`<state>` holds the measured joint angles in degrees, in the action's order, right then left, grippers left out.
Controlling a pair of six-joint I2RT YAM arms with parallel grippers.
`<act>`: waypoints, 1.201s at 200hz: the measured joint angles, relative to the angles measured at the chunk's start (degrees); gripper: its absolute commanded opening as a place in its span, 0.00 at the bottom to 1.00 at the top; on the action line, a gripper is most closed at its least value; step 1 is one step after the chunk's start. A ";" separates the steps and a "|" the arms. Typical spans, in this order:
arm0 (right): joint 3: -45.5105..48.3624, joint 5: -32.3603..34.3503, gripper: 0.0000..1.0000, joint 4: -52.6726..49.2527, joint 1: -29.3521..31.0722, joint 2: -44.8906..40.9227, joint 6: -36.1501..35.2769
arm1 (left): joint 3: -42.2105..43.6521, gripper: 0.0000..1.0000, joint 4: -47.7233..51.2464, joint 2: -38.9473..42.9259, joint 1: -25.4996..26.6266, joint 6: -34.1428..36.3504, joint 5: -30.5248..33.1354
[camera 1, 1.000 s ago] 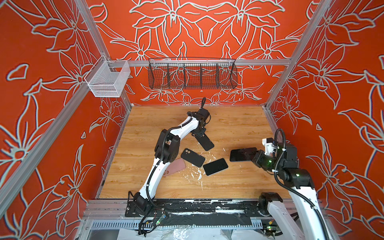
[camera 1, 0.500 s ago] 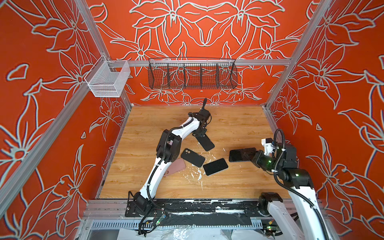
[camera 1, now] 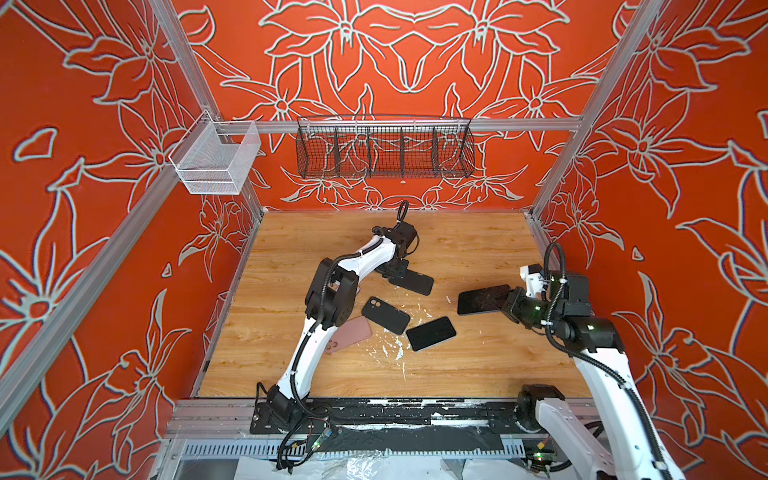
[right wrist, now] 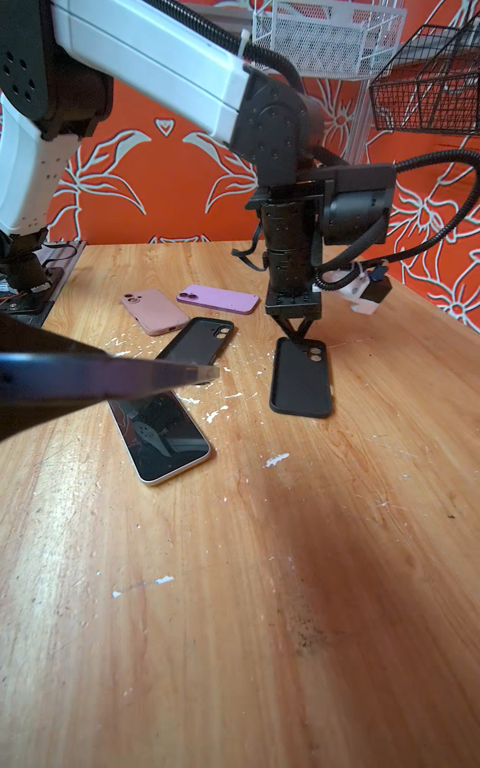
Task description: Put the phone into the phone case
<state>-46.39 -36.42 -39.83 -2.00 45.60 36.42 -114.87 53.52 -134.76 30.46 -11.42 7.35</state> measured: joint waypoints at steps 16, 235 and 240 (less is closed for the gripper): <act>0.02 0.02 0.00 1.68 0.83 1.73 0.24 | 4.61 0.00 0.09 2.69 0.09 -4.59 -1.22; -7.39 15.21 0.00 34.95 28.76 43.54 9.22 | 40.17 0.97 -23.28 33.35 -9.55 -26.60 -24.02; -7.91 15.39 0.00 35.52 29.03 44.52 9.40 | 41.24 0.97 -24.46 33.31 -9.57 -27.15 -25.03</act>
<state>-54.30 -21.04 -4.32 27.03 90.13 45.82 -73.63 29.06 -101.45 20.88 -38.57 -17.67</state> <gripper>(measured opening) 0.101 0.970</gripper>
